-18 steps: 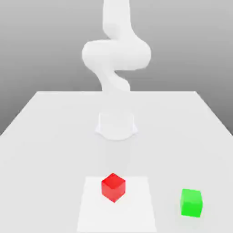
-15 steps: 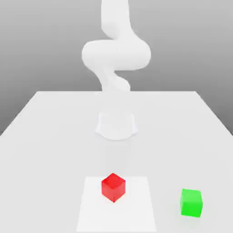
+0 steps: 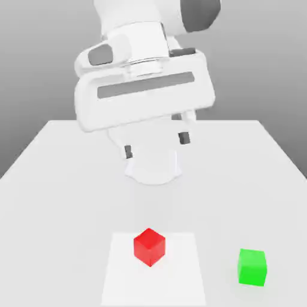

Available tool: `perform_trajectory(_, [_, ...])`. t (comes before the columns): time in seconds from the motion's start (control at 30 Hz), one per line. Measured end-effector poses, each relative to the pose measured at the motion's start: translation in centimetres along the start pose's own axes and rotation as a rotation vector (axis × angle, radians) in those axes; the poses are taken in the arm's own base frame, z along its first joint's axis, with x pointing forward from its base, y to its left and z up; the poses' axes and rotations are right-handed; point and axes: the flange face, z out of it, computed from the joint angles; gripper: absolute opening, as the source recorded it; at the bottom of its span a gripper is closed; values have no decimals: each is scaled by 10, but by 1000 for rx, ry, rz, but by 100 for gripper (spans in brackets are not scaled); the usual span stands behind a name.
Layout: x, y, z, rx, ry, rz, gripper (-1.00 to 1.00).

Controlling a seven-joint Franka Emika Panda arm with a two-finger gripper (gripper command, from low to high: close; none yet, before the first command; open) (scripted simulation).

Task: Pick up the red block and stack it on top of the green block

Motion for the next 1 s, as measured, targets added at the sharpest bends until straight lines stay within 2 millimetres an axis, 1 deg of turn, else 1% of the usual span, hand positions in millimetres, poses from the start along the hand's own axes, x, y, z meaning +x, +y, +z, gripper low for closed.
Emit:
perform_trajectory(0.13, [-23,13,53,-53,-80,-90,0])
perform_trajectory(0.23, [-42,24,85,-96,-132,-160,0])
perform_trajectory(0.33, [-62,37,111,-142,-178,-231,0])
perform_trajectory(0.43, [-81,52,131,-190,-216,-303,0])
perform_trajectory(0.5, [-92,63,141,-223,-237,-351,0])
perform_trajectory(0.53, [-95,67,143,-234,-242,-366,0])
perform_trajectory(0.73, [-90,70,149,-246,-230,-385,0])
perform_trajectory(0.8, [-89,67,153,-246,-227,-394,0])
perform_trajectory(1.0, [-90,71,168,-248,-223,-398,0])
